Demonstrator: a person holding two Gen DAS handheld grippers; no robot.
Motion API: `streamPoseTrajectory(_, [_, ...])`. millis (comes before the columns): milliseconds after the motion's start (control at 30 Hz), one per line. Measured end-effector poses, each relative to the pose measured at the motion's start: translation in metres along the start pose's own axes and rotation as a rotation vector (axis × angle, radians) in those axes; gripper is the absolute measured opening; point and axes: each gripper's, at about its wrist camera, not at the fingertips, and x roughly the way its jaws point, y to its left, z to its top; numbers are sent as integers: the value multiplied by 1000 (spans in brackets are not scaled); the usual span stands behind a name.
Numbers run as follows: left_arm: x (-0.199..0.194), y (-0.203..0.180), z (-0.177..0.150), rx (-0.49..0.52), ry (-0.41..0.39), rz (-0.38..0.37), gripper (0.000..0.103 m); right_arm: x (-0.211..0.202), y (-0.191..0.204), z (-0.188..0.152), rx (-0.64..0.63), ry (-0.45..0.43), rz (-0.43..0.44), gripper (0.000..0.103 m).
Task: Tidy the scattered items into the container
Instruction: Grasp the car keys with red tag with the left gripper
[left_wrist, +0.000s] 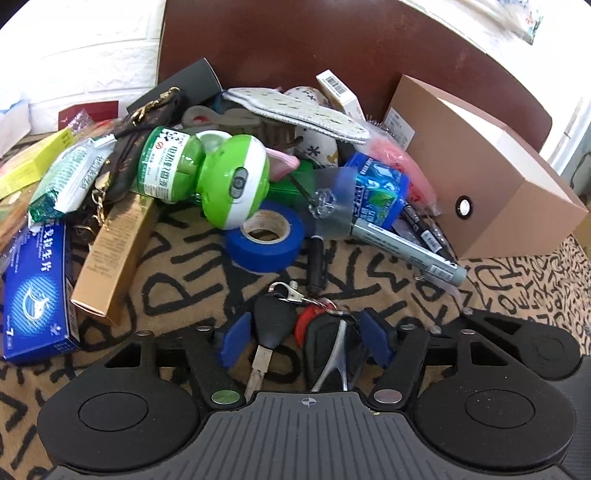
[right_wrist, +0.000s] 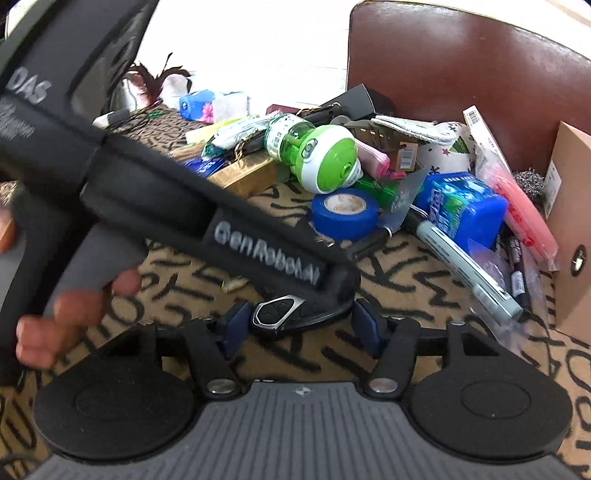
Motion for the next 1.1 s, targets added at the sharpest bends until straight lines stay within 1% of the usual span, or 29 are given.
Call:
streamPoseTrajectory(33, [0, -2, -1, -10, 6, -13, 60, -6, -3, -4, 0, 1, 8, 66])
streamPoseTrajectory(100, [-1, -9, -5, -17, 22, -54, 50, -18, -9, -13, -6, 4, 13, 66])
streamPoseTrajectory(133, [-1, -13, -8, -16, 33, -79, 49, -25, -12, -18, -12, 5, 15, 65])
streamPoseTrajectory(167, [-1, -18, -11, -9, 43, -98, 49, -31, -16, -22, -15, 10, 13, 62])
streamPoseTrajectory(200, [-1, -24, -13, 3, 48, -110, 49, -38, -19, -28, -12, 12, 8, 59])
streamPoseTrajectory(233, [-2, -29, -15, 17, 52, -117, 49, -45, -21, -32, -5, 11, 5, 52])
streamPoseTrajectory(267, [-2, -34, -16, 28, 54, -124, 55, -51, -23, -36, 5, 13, -2, 51])
streamPoseTrajectory(300, [-1, -37, -17, 35, 55, -128, 65, -56, -25, -38, 18, 16, -12, 51])
streamPoseTrajectory(333, [0, -40, -17, 39, 57, -127, 71, -60, -27, -40, 32, 16, -23, 52])
streamPoseTrajectory(400, [3, -45, -15, 56, 66, -125, 77, -61, -27, -41, 47, 16, -41, 55])
streamPoseTrajectory(533, [11, -48, -6, 59, 81, -108, 81, -57, -17, -36, 53, 13, -66, 69])
streamPoseTrajectory(700, [20, -48, 4, 62, 91, -105, 79, -42, -11, -29, 63, -2, -80, 69])
streamPoseTrajectory(733, [20, -49, 4, 69, 89, -100, 75, -41, -12, -28, 64, -3, -84, 67])
streamPoseTrajectory(767, [20, -51, 3, 80, 86, -93, 71, -41, -14, -28, 68, -3, -87, 59])
streamPoseTrajectory(800, [20, -52, 3, 92, 83, -89, 60, -43, -16, -29, 71, -5, -92, 54])
streamPoseTrajectory(833, [19, -52, 2, 98, 84, -97, 42, -45, -19, -30, 75, -4, -94, 46])
streamPoseTrajectory(900, [16, -52, 1, 91, 90, -126, 38, -50, -27, -33, 96, 3, -80, 41])
streamPoseTrajectory(933, [15, -53, 0, 88, 91, -135, 37, -54, -30, -36, 96, 7, -78, 40])
streamPoseTrajectory(1000, [14, -53, -3, 86, 87, -145, 38, -60, -31, -40, 81, 10, -88, 39])
streamPoseTrajectory(1033, [14, -54, -4, 85, 85, -148, 42, -62, -30, -41, 79, 11, -93, 39])
streamPoseTrajectory(1067, [15, -54, -4, 81, 85, -150, 51, -63, -30, -42, 80, 11, -96, 39])
streamPoseTrajectory(1100, [17, -55, -4, 72, 87, -154, 58, -62, -29, -41, 82, 10, -101, 40])
